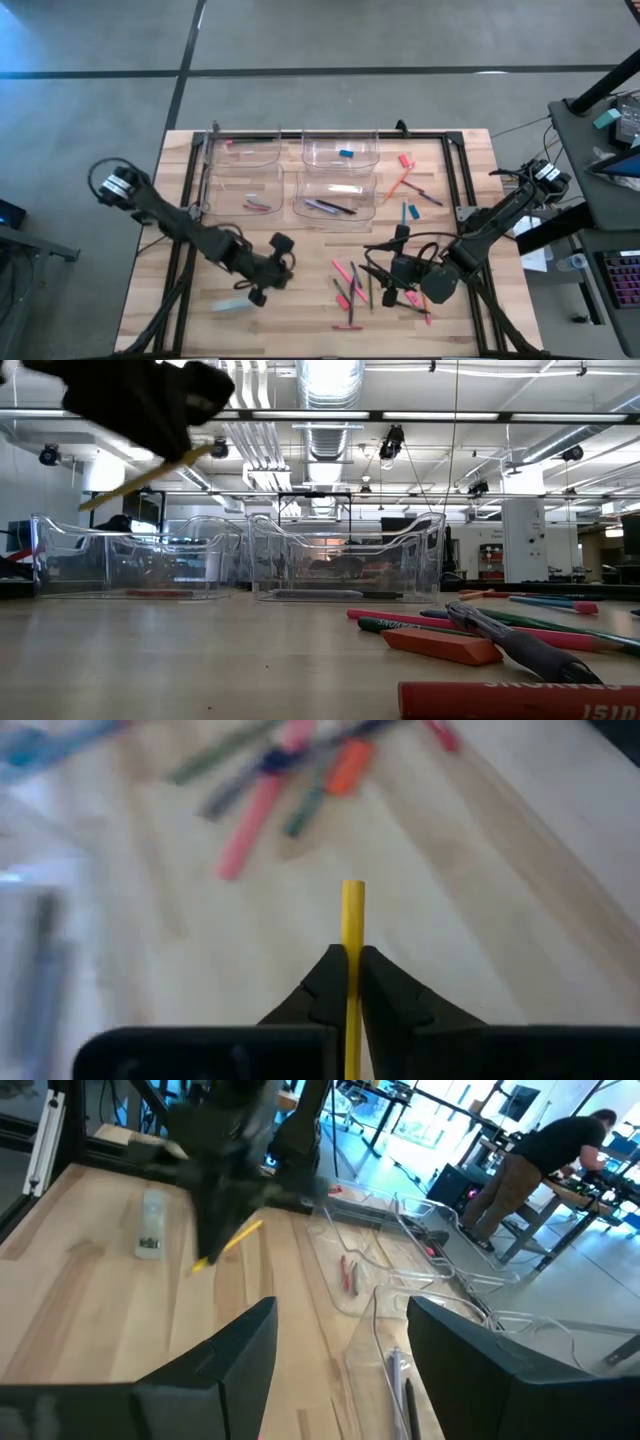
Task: Sort crayons/erasers/pens/pencils in bins
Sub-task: Put the yellow pencil into the top left transparent bin, then put the purple pen into the bottom right transparent bin, then adjust the pink pencil, then put the left green crayon into the bottom left transparent bin
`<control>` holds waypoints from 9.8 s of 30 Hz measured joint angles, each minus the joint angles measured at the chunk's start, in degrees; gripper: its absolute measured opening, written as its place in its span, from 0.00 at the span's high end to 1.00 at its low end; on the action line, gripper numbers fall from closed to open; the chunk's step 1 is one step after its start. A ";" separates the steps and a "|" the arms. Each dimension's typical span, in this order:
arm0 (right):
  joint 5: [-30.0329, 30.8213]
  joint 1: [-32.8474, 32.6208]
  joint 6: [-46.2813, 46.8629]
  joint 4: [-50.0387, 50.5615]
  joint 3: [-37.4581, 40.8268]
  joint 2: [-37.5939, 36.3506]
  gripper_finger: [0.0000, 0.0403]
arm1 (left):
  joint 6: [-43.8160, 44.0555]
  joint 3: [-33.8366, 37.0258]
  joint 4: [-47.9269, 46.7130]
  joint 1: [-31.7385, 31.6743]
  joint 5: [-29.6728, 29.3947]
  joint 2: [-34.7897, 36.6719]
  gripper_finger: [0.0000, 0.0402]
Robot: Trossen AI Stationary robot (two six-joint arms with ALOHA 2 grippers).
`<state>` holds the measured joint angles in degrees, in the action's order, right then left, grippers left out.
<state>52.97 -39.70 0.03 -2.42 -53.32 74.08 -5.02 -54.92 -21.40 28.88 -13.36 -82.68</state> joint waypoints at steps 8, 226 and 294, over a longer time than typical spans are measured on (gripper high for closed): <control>0.01 0.00 0.00 0.07 0.04 0.00 0.47 | -0.49 0.13 -8.07 -4.54 -6.89 8.07 1.00; -36.48 12.28 34.39 15.31 -12.02 31.11 0.57 | 1.68 35.45 65.82 -19.15 9.84 28.34 0.86; -36.84 13.09 45.87 15.90 -12.31 34.53 0.66 | 1.79 35.47 65.80 -19.15 9.37 28.34 0.86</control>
<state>16.13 -26.61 45.90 13.48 -65.63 108.62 -3.22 -19.44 44.40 9.74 -3.99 -54.35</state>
